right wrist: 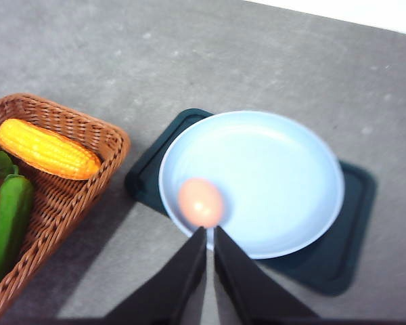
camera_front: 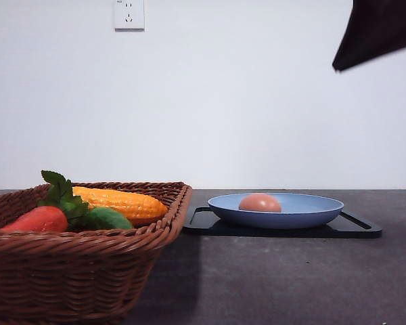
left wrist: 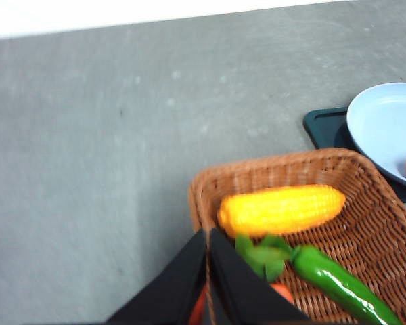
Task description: Transfer egg from basket to plate and serve
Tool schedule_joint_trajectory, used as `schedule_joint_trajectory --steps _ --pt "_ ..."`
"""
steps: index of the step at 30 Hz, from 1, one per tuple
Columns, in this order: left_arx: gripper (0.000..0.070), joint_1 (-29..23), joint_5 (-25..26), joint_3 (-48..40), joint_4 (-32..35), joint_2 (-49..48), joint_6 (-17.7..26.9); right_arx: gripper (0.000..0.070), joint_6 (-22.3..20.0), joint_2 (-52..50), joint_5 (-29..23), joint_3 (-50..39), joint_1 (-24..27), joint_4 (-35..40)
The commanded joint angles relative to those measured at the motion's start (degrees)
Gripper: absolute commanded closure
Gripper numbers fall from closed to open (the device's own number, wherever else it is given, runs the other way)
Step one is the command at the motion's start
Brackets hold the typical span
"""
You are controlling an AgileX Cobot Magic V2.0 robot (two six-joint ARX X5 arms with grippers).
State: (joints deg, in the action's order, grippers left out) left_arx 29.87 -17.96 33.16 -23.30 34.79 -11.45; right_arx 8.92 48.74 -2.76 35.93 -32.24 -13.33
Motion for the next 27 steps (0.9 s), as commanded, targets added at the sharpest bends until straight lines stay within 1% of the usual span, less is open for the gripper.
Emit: schedule_joint_trajectory --steps 1,4,8,11,17,27 --pt "0.0700 0.4 0.2 -2.5 2.0 -2.0 -4.4 0.0700 3.7 0.2 -0.2 -3.2 -0.6 2.6" --pt "0.0700 0.8 0.2 -7.0 2.8 -6.3 -8.1 0.0700 3.8 0.2 0.4 -8.5 -0.7 5.8" --pt "0.0700 0.9 0.2 -8.7 2.1 -8.9 -9.9 0.0700 3.7 0.3 -0.1 -13.3 -0.7 11.2" --pt "0.0700 0.9 0.2 -8.7 2.1 -9.1 -11.4 0.0700 3.8 0.2 -1.1 -14.4 -0.6 12.9" --pt "0.0700 0.9 0.2 -8.7 2.2 -9.0 -11.6 0.0700 3.7 0.2 -1.8 -14.3 -0.6 14.9" --pt "0.0700 0.9 0.2 -8.7 2.2 -9.0 -11.6 0.0700 3.7 0.2 -1.8 -14.3 -0.6 14.9"
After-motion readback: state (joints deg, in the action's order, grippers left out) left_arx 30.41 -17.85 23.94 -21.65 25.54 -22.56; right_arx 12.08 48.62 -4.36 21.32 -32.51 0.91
